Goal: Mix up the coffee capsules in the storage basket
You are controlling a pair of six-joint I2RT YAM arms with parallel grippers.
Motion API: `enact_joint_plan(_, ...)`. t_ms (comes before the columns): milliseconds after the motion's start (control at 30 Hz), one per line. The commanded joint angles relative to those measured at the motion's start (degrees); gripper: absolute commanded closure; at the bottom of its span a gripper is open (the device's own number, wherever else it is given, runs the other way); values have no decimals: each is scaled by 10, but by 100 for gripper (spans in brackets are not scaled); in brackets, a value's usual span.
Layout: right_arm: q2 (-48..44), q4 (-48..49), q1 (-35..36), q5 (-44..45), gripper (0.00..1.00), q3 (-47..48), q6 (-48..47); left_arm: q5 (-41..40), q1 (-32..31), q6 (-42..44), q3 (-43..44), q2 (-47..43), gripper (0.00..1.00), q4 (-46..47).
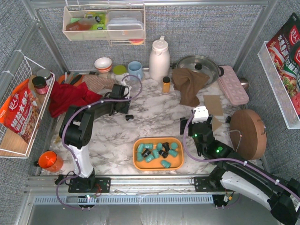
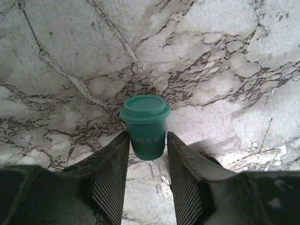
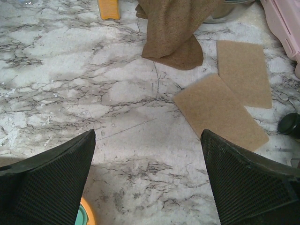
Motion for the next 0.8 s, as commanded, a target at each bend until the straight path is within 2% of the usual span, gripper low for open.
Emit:
enact_joint_plan(0,0,16,1,0,1,1,4,9,0,-3,-10,-2,53,27)
enact_joint_plan(267,3,9,1,-23,1,9,2,29,-1,-2,-73,-38,58,106)
enact_joint_plan(533,16,-15,1,-108,1,40,-9,58,-1,10,-217,-150,66,317)
enact_joint_plan(767,75,-69,1,-258,1,113,-11,175,-8,36,-352,-267,67,521)
